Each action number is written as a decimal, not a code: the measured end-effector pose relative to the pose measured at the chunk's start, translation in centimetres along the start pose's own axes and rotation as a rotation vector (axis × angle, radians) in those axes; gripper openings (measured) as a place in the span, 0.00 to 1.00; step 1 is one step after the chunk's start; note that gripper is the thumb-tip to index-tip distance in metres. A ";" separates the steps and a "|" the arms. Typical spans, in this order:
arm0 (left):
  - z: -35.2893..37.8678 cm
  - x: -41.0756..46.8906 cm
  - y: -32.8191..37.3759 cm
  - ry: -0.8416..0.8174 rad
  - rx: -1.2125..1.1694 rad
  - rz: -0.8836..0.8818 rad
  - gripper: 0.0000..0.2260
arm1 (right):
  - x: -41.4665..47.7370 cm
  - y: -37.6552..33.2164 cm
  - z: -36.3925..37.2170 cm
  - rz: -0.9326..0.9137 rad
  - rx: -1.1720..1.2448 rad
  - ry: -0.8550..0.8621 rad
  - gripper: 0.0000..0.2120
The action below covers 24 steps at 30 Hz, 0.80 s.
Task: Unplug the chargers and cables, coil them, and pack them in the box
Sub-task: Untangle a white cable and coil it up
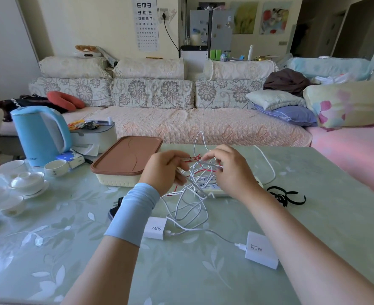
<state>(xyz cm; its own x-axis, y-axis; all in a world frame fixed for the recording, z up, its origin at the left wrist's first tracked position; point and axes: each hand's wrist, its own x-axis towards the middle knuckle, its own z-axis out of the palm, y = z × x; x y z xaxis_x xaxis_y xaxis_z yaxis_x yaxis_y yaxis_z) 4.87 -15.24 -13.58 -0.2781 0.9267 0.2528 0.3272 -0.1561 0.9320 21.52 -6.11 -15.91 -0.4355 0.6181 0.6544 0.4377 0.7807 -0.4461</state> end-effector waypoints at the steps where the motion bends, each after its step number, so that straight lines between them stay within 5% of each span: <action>1: -0.1 0.1 0.0 0.053 0.016 0.077 0.16 | -0.2 0.6 0.3 0.036 -0.043 -0.055 0.21; 4: -0.7 0.5 0.4 0.346 0.053 0.353 0.16 | -0.8 1.8 1.1 0.243 -0.053 -0.223 0.16; 6: -1.9 0.6 0.6 0.596 -0.017 0.398 0.13 | -0.7 1.9 1.5 0.344 0.154 -0.202 0.10; 8: -3.3 0.5 0.3 0.836 0.071 0.369 0.11 | -0.3 1.3 1.2 0.356 0.309 -0.098 0.05; 11: -4.8 0.4 -0.9 0.957 0.291 0.181 0.14 | 0.3 -0.2 0.7 0.246 0.306 0.062 0.03; 14: -5.0 0.7 -2.1 0.911 0.691 -0.026 0.15 | 0.2 -1.8 0.0 0.038 0.021 0.128 0.04; 16: -4.4 0.8 -2.3 0.886 0.838 0.056 0.19 | 0.3 -3.1 -0.1 -0.090 -0.091 0.139 0.12; 19: -1.8 0.3 -0.7 0.597 0.596 0.448 0.20 | 0.3 -4.3 0.7 -0.070 0.044 0.088 0.20; 22: 0.8 -0.9 1.3 0.143 0.193 0.241 0.08 | 0.2 -3.9 1.2 0.057 0.209 0.073 0.20; 24: 1.5 -0.8 1.1 0.009 0.325 0.078 0.12 | 0.3 -3.1 1.0 0.114 0.285 0.124 0.17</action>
<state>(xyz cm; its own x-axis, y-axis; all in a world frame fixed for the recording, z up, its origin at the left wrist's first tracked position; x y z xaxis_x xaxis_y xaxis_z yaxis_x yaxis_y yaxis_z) 6.80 -15.66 -13.20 -0.2482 0.9131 0.3235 0.6182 -0.1079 0.7786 19.23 -8.27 -15.00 -0.2891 0.7011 0.6519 0.2325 0.7120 -0.6626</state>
